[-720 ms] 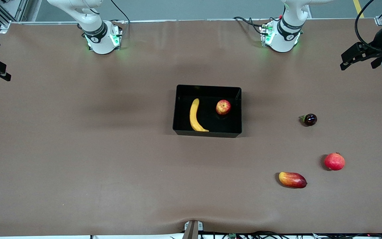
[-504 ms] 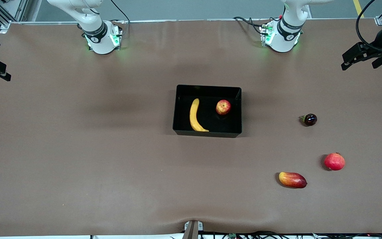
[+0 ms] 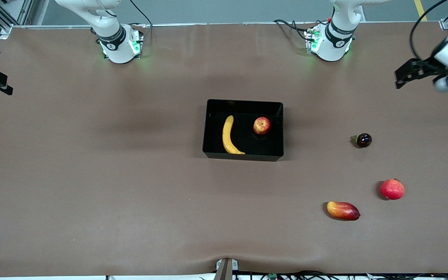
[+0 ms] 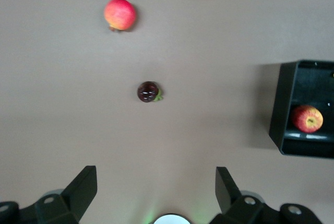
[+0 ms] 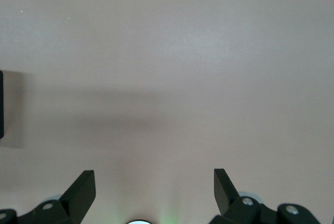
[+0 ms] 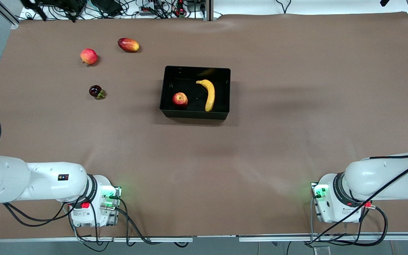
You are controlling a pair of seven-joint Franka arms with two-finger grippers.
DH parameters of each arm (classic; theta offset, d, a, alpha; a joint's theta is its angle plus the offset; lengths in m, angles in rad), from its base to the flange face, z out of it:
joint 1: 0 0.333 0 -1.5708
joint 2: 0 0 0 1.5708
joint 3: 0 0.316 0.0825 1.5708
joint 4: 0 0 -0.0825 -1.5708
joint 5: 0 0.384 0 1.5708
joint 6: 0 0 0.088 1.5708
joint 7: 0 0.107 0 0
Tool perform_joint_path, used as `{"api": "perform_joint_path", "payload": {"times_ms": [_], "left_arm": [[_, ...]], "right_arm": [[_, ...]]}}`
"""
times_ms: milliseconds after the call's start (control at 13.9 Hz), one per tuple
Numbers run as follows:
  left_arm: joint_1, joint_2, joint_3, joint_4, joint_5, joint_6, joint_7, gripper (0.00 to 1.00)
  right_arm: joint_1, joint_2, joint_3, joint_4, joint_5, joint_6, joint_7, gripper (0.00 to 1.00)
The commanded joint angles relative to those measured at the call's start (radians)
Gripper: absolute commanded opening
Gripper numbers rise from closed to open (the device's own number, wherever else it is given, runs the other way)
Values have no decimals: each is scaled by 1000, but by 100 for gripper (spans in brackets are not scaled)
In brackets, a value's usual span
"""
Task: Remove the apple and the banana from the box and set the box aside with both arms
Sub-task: 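Move the left gripper over the black box toward the apple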
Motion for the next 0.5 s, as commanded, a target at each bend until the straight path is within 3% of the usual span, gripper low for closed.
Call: {"api": "perform_joint_path", "payload": {"times_ms": [0,432], "left_arm": [[-2,80,-90,24,10,-20,-79,100],[-5,211,-284,-5,10,127,-482,100]], "right_arm": [[-18,8,11,19,0,-13,-9,100],[-18,8,11,19,0,-13,-9,100]]}}
